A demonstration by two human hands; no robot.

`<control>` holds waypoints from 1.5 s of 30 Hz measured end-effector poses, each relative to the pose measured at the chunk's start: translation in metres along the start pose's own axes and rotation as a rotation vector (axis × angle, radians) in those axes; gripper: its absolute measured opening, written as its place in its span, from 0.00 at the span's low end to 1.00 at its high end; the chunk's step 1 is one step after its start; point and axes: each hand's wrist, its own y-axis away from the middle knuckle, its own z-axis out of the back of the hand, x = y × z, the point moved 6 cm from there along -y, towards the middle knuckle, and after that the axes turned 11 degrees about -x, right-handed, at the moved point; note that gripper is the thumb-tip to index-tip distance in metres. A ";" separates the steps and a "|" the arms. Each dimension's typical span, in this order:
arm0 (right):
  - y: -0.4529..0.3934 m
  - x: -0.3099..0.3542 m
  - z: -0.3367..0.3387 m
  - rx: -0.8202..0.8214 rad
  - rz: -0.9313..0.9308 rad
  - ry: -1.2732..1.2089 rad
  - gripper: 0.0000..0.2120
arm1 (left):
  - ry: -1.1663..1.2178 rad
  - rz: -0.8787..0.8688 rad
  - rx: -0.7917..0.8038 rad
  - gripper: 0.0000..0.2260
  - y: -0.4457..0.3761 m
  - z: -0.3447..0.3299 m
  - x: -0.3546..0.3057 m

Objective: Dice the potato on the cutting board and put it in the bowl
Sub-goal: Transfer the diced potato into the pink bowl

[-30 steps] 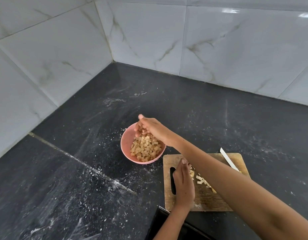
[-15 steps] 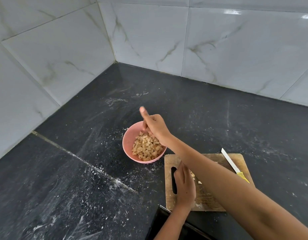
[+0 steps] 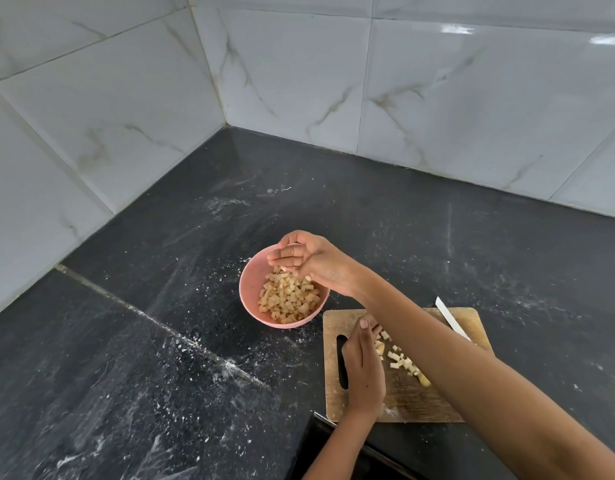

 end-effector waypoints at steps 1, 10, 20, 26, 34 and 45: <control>0.001 0.000 0.002 -0.028 0.016 0.024 0.25 | 0.020 0.019 -0.004 0.14 0.000 0.000 0.002; 0.006 0.004 0.000 -0.087 0.104 0.213 0.16 | 0.054 -0.060 0.004 0.21 -0.004 0.000 0.012; 0.066 0.026 0.053 -0.404 0.328 0.433 0.04 | 0.091 -0.045 -0.009 0.18 -0.007 0.000 0.014; 0.185 -0.030 0.132 -0.841 0.276 0.570 0.14 | -0.077 -0.187 0.139 0.24 -0.005 -0.011 0.020; 0.243 -0.084 0.138 -0.996 0.312 0.837 0.13 | -0.083 -0.184 0.235 0.32 0.002 -0.037 0.021; 0.213 -0.082 0.110 -0.746 0.272 0.841 0.20 | 0.148 -0.158 0.028 0.39 -0.006 -0.015 0.015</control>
